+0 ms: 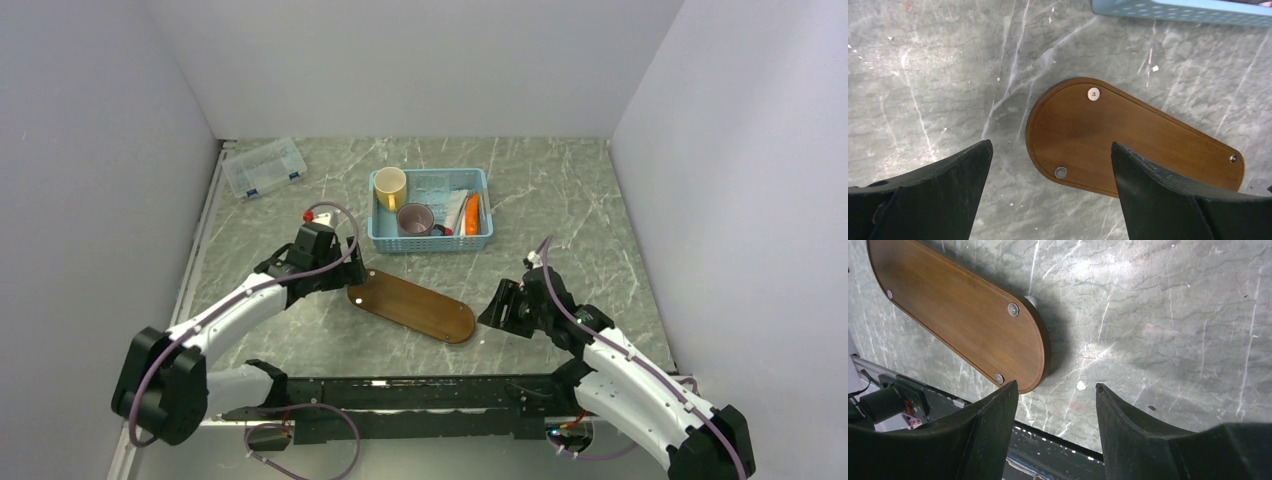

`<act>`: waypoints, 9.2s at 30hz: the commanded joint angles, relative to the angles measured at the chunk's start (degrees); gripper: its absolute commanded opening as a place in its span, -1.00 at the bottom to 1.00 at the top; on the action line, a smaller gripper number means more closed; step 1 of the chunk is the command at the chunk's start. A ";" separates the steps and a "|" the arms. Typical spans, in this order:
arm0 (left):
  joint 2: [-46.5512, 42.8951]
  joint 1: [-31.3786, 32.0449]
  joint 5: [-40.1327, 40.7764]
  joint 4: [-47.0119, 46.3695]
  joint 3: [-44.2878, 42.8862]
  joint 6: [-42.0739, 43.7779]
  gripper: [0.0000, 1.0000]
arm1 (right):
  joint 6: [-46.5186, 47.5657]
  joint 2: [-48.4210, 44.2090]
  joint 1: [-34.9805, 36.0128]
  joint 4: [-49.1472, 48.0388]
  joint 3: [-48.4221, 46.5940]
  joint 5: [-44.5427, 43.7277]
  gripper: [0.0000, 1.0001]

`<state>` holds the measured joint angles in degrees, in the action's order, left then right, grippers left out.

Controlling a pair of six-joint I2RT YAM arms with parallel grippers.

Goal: Prepare toiletry sets of a toothbrush and toothpaste on the tray

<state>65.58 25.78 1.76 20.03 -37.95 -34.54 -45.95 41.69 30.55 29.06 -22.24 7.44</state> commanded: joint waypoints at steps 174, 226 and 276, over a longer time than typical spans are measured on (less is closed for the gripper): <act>-4.08 13.42 -1.05 -11.11 10.28 5.58 0.99 | 0.47 30.41 4.35 -12.99 -10.11 -7.06 0.39; -35.12 13.41 7.57 23.23 -9.47 18.89 0.99 | 13.98 69.00 4.36 15.26 -83.48 -22.84 0.14; -37.72 13.34 7.27 22.24 -7.65 19.19 0.99 | 11.04 93.57 1.52 20.00 -107.17 -22.74 -0.20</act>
<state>27.86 39.18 9.69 44.01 -45.32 -16.12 -34.37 134.47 32.29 49.45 -126.15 -15.81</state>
